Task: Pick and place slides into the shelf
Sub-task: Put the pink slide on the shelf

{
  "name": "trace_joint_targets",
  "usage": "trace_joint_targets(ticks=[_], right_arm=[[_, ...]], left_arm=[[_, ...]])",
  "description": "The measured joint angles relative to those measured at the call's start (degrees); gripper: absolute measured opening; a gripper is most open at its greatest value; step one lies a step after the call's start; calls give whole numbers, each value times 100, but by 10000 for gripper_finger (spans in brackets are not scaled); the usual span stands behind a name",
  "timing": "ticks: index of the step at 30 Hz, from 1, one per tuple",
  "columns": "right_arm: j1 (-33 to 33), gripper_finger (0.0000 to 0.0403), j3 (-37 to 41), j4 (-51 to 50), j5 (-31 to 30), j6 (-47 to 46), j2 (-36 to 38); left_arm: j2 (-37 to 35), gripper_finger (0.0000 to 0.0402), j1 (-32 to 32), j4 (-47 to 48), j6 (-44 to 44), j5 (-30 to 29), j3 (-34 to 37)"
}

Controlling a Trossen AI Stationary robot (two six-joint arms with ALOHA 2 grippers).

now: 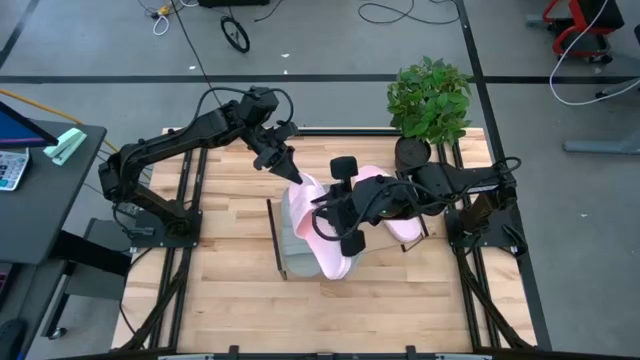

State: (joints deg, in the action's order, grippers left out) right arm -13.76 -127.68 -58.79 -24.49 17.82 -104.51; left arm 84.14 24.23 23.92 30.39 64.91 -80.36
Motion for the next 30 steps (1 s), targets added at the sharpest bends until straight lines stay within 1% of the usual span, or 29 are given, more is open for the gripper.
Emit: trace_joint_targets(ticks=[5, 9, 11, 14, 16, 18, 22, 26, 30], right_arm=[[153, 107, 76, -141, 33, -867, 11], [186, 97, 83, -224, 153, -1006, 4], [186, 78, 85, -247, 162, -929, 4], [186, 26, 87, -265, 157, -901, 4], [186, 14, 87, -265, 157, -886, 4], [186, 15, 87, -258, 150, -941, 4], [178, 11, 102, -308, -98, -1021, -13], [173, 11, 111, -365, -357, -1026, 2], [173, 11, 111, -538, -557, -1040, 7]], left_arm=[[0, 25, 0, -4, 0, -1, 2], [0, 23, 0, -89, -9, 0, 2], [0, 23, 0, -116, -59, 10, 2], [0, 23, 0, -106, -103, 28, 2], [0, 26, 0, -103, -105, 47, 2], [0, 37, 0, -107, -105, 34, 2], [-2, 69, 46, -82, -107, -291, 2], [-9, 99, 187, -107, -107, -301, 0], [-26, 119, 384, -116, -107, -298, -6]])
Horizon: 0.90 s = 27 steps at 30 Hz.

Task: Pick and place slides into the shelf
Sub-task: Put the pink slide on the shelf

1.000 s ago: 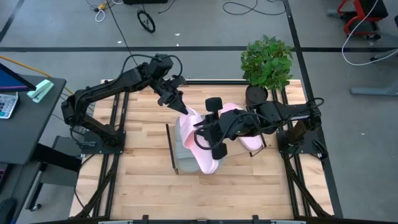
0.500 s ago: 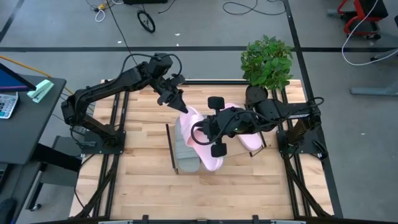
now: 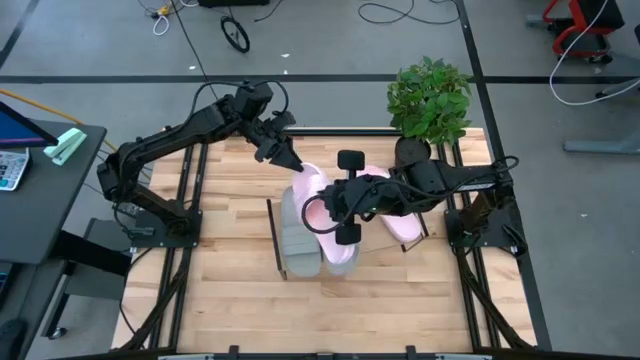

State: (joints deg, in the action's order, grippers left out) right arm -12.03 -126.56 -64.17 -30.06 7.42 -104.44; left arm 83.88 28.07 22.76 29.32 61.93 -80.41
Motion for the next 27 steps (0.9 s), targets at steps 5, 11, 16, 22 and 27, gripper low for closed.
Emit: trace_joint_targets(ticks=[5, 11, 16, 22, 27], right_arm=[[9, 10, 0, -267, -288, 2, 0], [96, 9, 0, -1358, -648, -421, 28], [117, 9, -2, -1988, -736, -986, 33], [120, 9, -2, -2126, -531, -1076, 42], [116, 9, -11, -2404, -404, -1066, 52]], left_arm=[[-34, 136, 303, 0, -3, 0, -5], [-134, 146, 703, 33, -20, 194, -14], [-302, 140, 985, 38, -195, 223, -14], [-652, 130, 1285, 21, -462, 176, -7], [-939, 130, 1356, 15, -592, 155, -7]])
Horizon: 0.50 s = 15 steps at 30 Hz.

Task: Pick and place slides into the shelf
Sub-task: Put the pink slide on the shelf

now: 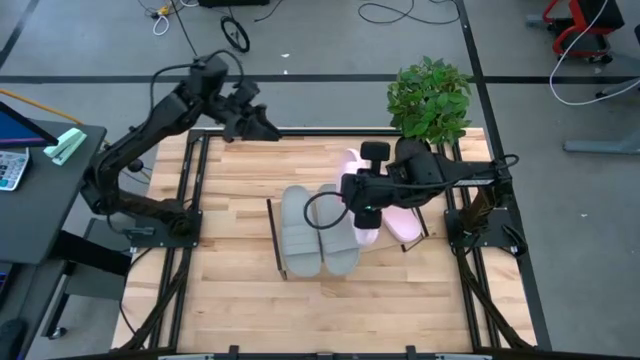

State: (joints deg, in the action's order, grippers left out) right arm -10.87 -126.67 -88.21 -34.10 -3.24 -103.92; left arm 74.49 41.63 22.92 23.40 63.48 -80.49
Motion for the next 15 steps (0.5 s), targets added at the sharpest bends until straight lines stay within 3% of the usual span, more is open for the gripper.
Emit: trace_joint_targets(ticks=[15], right_arm=[[-136, 9, 20, -182, 450, 212, 222]], left_arm=[[-600, 138, 105, -4, -641, -25, 2]])
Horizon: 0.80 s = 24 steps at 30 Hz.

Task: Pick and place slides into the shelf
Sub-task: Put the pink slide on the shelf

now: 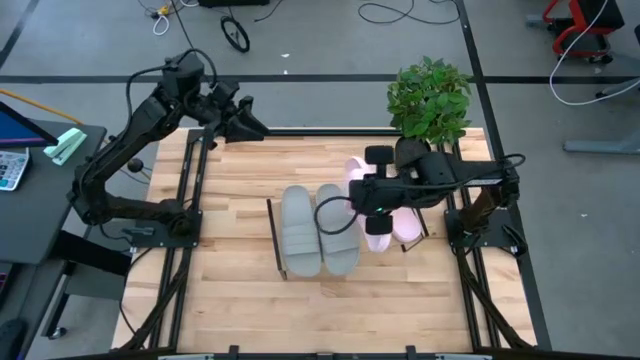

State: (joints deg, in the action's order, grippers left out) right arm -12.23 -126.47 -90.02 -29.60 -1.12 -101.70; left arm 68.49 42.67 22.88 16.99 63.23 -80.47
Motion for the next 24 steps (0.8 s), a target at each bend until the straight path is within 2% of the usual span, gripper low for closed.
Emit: trace_joint_targets(ticks=[4, 7, 13, 16, 20, 24], right_arm=[[15, 9, 423, 11, -80, 39, 521], [-4, 9, 1113, 188, -112, -181, 1120], [-335, 9, 3311, 2436, -89, -143, 2378], [-428, 9, 4306, 2944, -170, -65, 2771], [-468, 9, 5296, 3735, -546, 72, 3066], [-483, 9, 5949, 4758, -555, 433, 3177]], left_arm=[[2, 130, 79, -9, 16, -13, 2], [4, 125, 111, -11, -73, -82, 2], [7, 123, 127, -88, -121, -493, 5], [9, 126, 127, -215, -116, -652, 7], [9, 127, 125, -285, 54, -877, 7], [9, 120, 123, -291, 232, -1127, 8]])
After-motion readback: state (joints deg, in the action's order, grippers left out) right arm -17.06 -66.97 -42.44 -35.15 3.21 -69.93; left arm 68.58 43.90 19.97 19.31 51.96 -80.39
